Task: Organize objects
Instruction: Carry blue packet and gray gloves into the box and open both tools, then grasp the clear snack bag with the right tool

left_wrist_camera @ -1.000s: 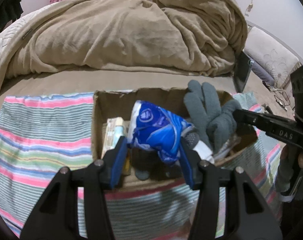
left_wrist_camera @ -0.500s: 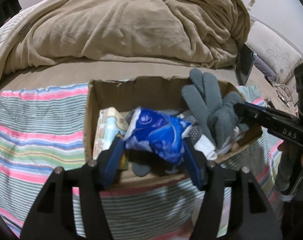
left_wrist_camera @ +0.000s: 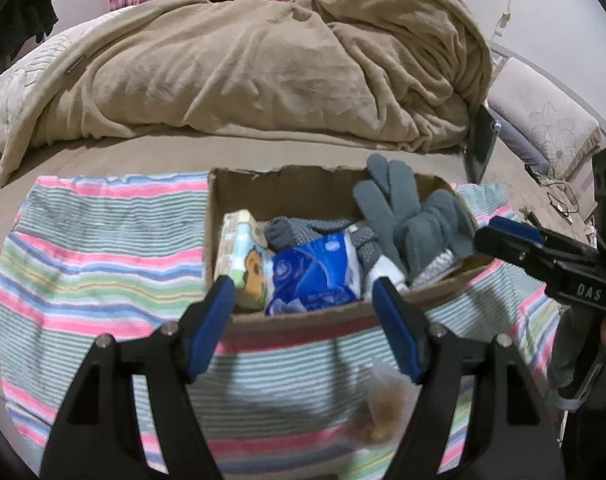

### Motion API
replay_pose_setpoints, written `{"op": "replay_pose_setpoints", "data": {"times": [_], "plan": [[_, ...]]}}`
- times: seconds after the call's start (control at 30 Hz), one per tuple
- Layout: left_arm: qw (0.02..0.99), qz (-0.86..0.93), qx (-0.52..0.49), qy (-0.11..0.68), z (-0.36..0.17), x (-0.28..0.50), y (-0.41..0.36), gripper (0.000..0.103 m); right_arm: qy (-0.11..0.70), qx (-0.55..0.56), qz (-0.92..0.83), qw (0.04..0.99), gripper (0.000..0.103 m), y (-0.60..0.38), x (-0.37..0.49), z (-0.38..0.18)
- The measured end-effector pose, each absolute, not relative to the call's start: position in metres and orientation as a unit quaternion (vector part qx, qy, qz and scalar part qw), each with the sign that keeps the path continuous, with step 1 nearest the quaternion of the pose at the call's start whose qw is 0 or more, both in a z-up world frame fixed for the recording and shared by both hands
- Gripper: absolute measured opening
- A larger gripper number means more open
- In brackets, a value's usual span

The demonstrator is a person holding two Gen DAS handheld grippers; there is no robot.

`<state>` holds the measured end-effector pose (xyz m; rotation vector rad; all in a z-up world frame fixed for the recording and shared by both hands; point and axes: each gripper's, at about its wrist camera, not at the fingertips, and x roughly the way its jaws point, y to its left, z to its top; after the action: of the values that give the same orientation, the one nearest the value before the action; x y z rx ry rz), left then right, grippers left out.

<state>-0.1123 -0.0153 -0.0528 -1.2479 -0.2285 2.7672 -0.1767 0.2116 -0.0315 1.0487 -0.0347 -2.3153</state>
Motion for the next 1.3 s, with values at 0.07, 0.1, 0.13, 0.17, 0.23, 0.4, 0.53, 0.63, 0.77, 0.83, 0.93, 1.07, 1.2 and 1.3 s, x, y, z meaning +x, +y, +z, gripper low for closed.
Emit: {"op": "replay_pose_setpoints", "data": {"times": [0.07, 0.1, 0.13, 0.17, 0.23, 0.4, 0.53, 0.63, 0.77, 0.83, 0.93, 1.07, 1.2, 1.3], "plan": [[0.048, 0.909, -0.408, -0.077, -0.05, -0.105, -0.016, 0.073, -0.012, 0.393, -0.869, 0.299, 0.076, 0.21, -0.17, -0.029], [0.048, 0.909, -0.407, -0.079, -0.048, -0.102, -0.017, 0.073, -0.011, 0.392, -0.869, 0.301, 0.077, 0.209, -0.166, -0.028], [0.048, 0.909, -0.407, -0.08, -0.047, -0.098, -0.017, 0.073, -0.011, 0.391, -0.869, 0.303, 0.077, 0.209, -0.163, -0.027], [0.048, 0.909, -0.405, -0.08, -0.046, -0.095, -0.017, 0.073, -0.01, 0.391, -0.868, 0.305, 0.077, 0.208, -0.16, -0.027], [0.048, 0.909, -0.405, -0.082, -0.045, -0.088, -0.018, 0.073, -0.01, 0.392, -0.867, 0.308, 0.077, 0.206, -0.153, -0.026], [0.046, 0.909, -0.405, -0.09, -0.043, -0.071, -0.021, 0.073, -0.012, 0.394, -0.864, 0.313, 0.077, 0.203, -0.139, -0.024], [0.042, 0.909, -0.404, -0.095, -0.044, -0.057, -0.025, 0.073, -0.012, 0.399, -0.86, 0.319, 0.077, 0.199, -0.13, -0.026], [0.037, 0.908, -0.406, -0.097, -0.047, -0.049, -0.029, 0.073, -0.01, 0.408, -0.855, 0.321, 0.077, 0.194, -0.124, -0.032], [0.03, 0.906, -0.41, -0.102, -0.054, -0.039, -0.036, 0.073, -0.005, 0.422, -0.847, 0.324, 0.077, 0.185, -0.116, -0.042], [0.026, 0.905, -0.412, -0.105, -0.058, -0.035, -0.041, 0.073, -0.002, 0.432, -0.841, 0.326, 0.077, 0.18, -0.113, -0.049], [0.019, 0.903, -0.416, -0.11, -0.065, -0.029, -0.048, 0.073, 0.003, 0.448, -0.832, 0.328, 0.077, 0.172, -0.108, -0.06], [0.012, 0.9, -0.42, -0.118, -0.074, -0.023, -0.058, 0.073, 0.0, 0.47, -0.821, 0.324, 0.077, 0.167, -0.102, -0.074], [-0.002, 0.899, -0.423, -0.112, -0.081, -0.018, -0.065, 0.073, -0.003, 0.489, -0.81, 0.323, 0.077, 0.163, -0.095, -0.085], [-0.009, 0.901, -0.421, -0.107, -0.084, -0.017, -0.069, 0.073, 0.006, 0.498, -0.805, 0.323, 0.077, 0.157, -0.091, -0.091]]}}
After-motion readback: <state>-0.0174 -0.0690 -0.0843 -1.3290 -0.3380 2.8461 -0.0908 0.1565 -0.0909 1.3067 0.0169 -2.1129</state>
